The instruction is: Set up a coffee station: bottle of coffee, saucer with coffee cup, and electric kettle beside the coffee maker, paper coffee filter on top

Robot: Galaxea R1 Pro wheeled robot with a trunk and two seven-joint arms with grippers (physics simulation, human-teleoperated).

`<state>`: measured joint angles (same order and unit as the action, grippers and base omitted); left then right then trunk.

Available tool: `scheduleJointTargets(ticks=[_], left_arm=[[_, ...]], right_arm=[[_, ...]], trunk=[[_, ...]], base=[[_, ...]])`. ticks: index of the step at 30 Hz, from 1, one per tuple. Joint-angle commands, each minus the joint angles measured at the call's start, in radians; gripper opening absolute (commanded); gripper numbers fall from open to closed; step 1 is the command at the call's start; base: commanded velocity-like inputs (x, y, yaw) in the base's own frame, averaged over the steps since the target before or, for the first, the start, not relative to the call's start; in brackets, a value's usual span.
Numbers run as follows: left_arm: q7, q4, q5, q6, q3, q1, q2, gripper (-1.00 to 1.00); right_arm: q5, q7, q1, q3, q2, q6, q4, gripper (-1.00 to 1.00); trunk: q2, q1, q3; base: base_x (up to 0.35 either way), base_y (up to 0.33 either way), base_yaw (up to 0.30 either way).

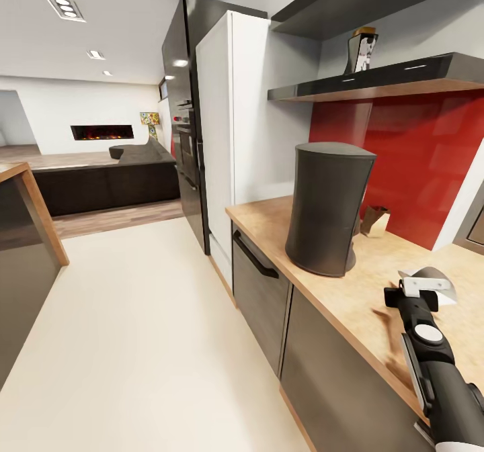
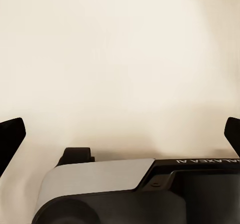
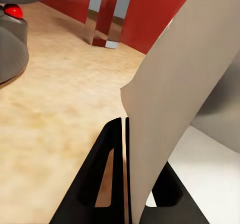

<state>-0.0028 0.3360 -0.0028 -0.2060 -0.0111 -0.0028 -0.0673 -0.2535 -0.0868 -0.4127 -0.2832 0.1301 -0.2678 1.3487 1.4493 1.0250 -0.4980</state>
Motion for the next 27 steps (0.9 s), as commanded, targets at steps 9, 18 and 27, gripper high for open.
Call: scheduleJointTargets(ticks=[9,18,27], left_arm=[[0.000,0.000,0.000,-0.003,-0.001,0.000,0.000,1.00],[0.000,0.000,0.000,-0.003,-0.001,0.000,0.000,1.00],[0.000,0.000,0.000,-0.003,-0.001,0.000,0.000,1.00]], right_arm=[[-0.007,-0.001,-0.001,0.001,0.000,-0.007,0.001,-1.00],[-0.007,-0.001,-0.001,0.001,-0.001,-0.006,0.001,-1.00],[-0.006,-0.001,-0.001,0.002,-0.001,-0.005,0.001,-1.00]], trunk=[[-0.020,-0.012,0.008],[-0.055,-0.031,0.024],[-0.076,-0.042,0.033]], base=[[0.000,0.000,0.000],[0.000,0.000,0.000],[0.000,0.000,0.000]])
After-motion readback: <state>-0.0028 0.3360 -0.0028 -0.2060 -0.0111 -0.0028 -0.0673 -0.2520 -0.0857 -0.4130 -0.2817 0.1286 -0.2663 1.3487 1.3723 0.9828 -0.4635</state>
